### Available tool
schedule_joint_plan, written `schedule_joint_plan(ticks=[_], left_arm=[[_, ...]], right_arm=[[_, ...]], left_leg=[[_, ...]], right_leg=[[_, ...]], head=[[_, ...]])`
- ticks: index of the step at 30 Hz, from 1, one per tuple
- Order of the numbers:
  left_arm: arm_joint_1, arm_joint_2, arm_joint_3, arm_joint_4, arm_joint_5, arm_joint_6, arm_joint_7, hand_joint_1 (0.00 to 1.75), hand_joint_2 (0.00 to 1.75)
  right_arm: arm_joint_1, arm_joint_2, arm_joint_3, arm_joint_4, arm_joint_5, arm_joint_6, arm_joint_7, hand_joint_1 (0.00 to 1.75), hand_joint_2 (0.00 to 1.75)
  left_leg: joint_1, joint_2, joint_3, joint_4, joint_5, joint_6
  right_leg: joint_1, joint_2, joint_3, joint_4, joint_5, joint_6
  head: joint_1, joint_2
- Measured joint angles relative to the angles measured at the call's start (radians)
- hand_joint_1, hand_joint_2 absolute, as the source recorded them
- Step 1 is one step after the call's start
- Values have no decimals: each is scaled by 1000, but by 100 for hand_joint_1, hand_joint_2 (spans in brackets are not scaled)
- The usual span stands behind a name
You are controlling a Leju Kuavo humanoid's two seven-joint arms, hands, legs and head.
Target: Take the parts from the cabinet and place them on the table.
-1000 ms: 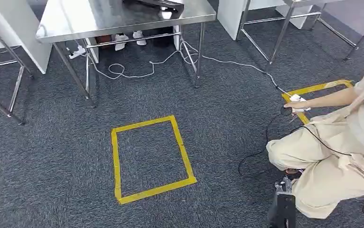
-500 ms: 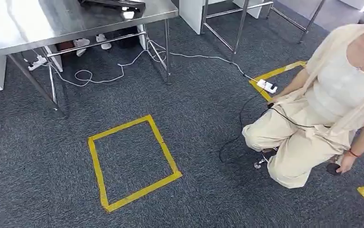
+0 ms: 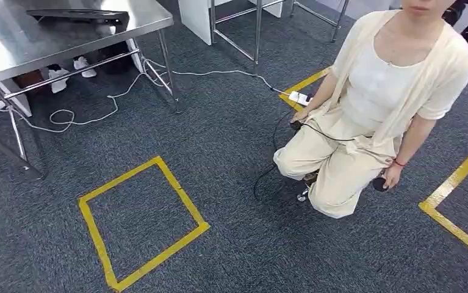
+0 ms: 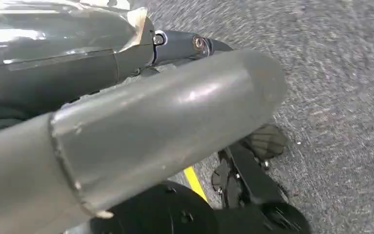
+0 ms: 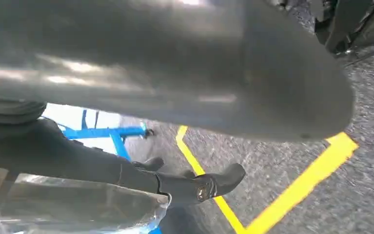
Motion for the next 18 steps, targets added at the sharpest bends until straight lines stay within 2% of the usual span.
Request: schedule_joint_plan(ticks=[1,2,3,4,5,6,7,8,9,10,11,12,13,14,15,16,17,18], left_arm=[[2,0,-8,1,-17,1,5,0,0],[2,0,-18,2,-35,1,9,0,0],[2,0,-29,2,-51,1,13,0,0],[2,0,-40,2,-65,1,19,0,0],[2,0,-49,2,-77,4,22,0,0],[2,-1,-61,2,-85,5,27,0,0],[1,-1,-68,2,-91,9,28,0,0],[2,-1,-73,2,-93,12,29,0,0],[3,-1,-76,2,-95,19,36,0,0],[6,0,-79,2,-97,28,43,0,0],[7,-1,-83,2,-99,38,50,0,0],[7,-1,-87,2,-100,47,54,0,0],[7,-1,-87,3,-100,51,55,0,0],[7,-1,-88,3,-100,53,56,0,0],[6,-1,-88,3,-100,55,57,0,0],[5,-1,-89,3,-101,59,58,0,0],[6,-1,-90,3,-103,62,61,0,0],[6,0,-92,3,-108,64,61,0,0]], right_arm=[[-1,0,-2,0,-4,-12,-15,0,0],[-5,1,-3,0,-4,-24,-34,0,0],[-6,1,-3,0,-5,-38,-52,0,0],[-4,-1,-5,0,-5,-49,-71,0,0],[-3,-2,-6,2,-3,-57,-91,0,0],[-3,-4,-8,2,1,-62,-105,0,0],[-3,-5,-8,2,4,-63,-115,0,0],[-5,-6,-8,2,9,-67,-119,0,0],[-6,-6,-8,2,17,-69,-123,0,0],[-6,-7,-8,3,26,-73,-124,0,0],[-5,-7,-7,3,35,-75,-124,0,0],[-3,-7,-6,5,40,-77,-124,0,0],[-1,-7,-5,6,43,-80,-123,0,0],[0,-7,-3,8,46,-82,-119,0,0],[0,-7,-1,8,49,-86,-113,0,0],[-1,-6,0,9,51,-89,-105,0,0],[-4,-4,0,9,53,-91,-101,0,0],[-5,0,1,10,52,-92,-96,0,0]], left_leg=[[5,-67,25,-53,1,2],[3,-71,22,-62,-2,3],[-2,-54,20,-60,1,7],[-9,-45,21,-58,1,13],[-13,-33,21,-62,7,22],[-1,-14,22,-76,19,38],[-8,-3,21,-78,23,42],[-8,12,18,-77,25,49],[-13,29,15,-77,25,52],[-16,48,13,-77,26,52],[-18,64,11,-76,26,52],[-20,79,11,-76,26,52],[-20,92,10,-76,26,52],[-19,103,11,-76,25,51],[-19,115,13,-76,25,50],[-23,123,18,-74,24,44],[-30,132,16,-72,17,34],[-30,139,16,-73,20,29]], right_leg=[[2,10,-5,5,1,3],[11,20,-13,10,2,12],[5,28,-19,8,8,21],[5,41,-23,1,13,31],[1,52,-26,-2,18,41],[9,50,-35,9,17,46],[8,-5,-52,34,1,41],[12,-37,-81,90,-33,32],[11,-53,-120,172,-72,24],[10,-59,-157,253,-103,21],[10,-61,-177,309,-118,24],[9,-64,-171,313,-115,30],[9,-67,-144,275,-100,38],[8,-74,-97,201,-74,47],[7,-92,-38,103,-46,54],[7,-142,15,15,-32,53],[18,-143,18,2,-31,41],[16,-129,16,4,-26,29]], head=[[-2,0],[0,0],[0,0],[-1,0],[-2,0],[0,0],[-1,0],[10,0],[11,0],[10,0],[12,0],[9,0],[11,0],[11,0],[11,0],[12,0],[11,0],[3,0]])
